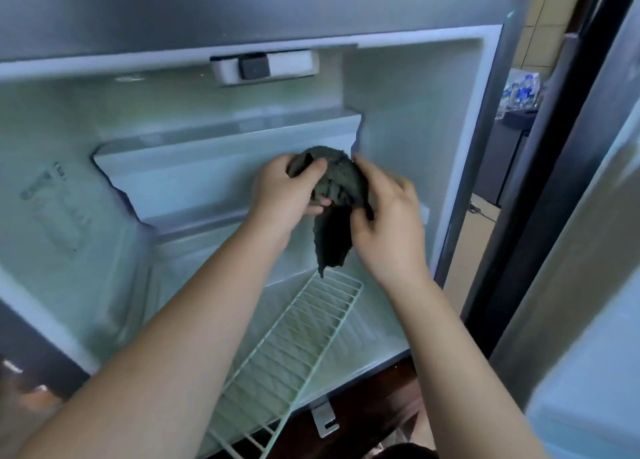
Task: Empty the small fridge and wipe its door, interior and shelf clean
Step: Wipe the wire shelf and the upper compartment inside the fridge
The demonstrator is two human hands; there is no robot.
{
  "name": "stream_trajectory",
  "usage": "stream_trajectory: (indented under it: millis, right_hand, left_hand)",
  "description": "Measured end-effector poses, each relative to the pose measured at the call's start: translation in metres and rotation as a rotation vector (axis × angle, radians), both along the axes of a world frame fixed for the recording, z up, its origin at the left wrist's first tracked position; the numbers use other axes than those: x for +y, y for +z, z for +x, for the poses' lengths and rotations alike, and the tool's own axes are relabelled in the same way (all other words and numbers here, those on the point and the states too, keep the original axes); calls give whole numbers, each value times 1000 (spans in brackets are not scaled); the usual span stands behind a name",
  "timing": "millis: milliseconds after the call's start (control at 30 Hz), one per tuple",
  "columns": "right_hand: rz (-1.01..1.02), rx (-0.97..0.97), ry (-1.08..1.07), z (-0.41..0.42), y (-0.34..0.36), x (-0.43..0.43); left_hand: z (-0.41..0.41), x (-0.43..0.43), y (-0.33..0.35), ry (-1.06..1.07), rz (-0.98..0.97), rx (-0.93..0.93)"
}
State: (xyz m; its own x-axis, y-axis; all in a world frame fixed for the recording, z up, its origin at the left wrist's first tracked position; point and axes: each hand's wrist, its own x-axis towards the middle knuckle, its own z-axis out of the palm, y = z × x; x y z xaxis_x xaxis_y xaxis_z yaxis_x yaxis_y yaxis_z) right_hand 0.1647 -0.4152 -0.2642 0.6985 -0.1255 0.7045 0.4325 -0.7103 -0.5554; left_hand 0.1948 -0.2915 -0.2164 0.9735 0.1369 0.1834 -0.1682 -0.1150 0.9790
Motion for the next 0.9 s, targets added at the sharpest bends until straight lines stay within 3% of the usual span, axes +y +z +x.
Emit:
stream_trajectory:
  millis: [200, 300, 367, 467, 533, 633, 767, 900]
  right_hand:
    - [-34, -185, -54, -2, -30, -23]
    - [-17, -212, -34, -1, -35, -30]
    - [-38, -217, 4, 1, -36, -33]
    - [-48, -232, 30, 2, -37, -35]
    - [-18, -258, 22, 2, -35, -35]
    - [19, -304, 20, -1, -34, -34]
    - [74, -461, -91, -12, -26, -38]
    - [97, -471, -179, -16, -25, -40]
  left_hand:
    - [47, -20, 33, 197, -84, -257]
    - [74, -40, 48, 322, 105, -380]
    - [86, -52, 59, 278, 194, -343]
    - [101, -61, 66, 265, 624, -271]
    - [106, -57, 66, 305, 875, -328]
    - [108, -48, 68, 234, 1001, -315]
    - [93, -43, 68, 146, 937, -352]
    - [78, -42, 58, 101, 644, -401]
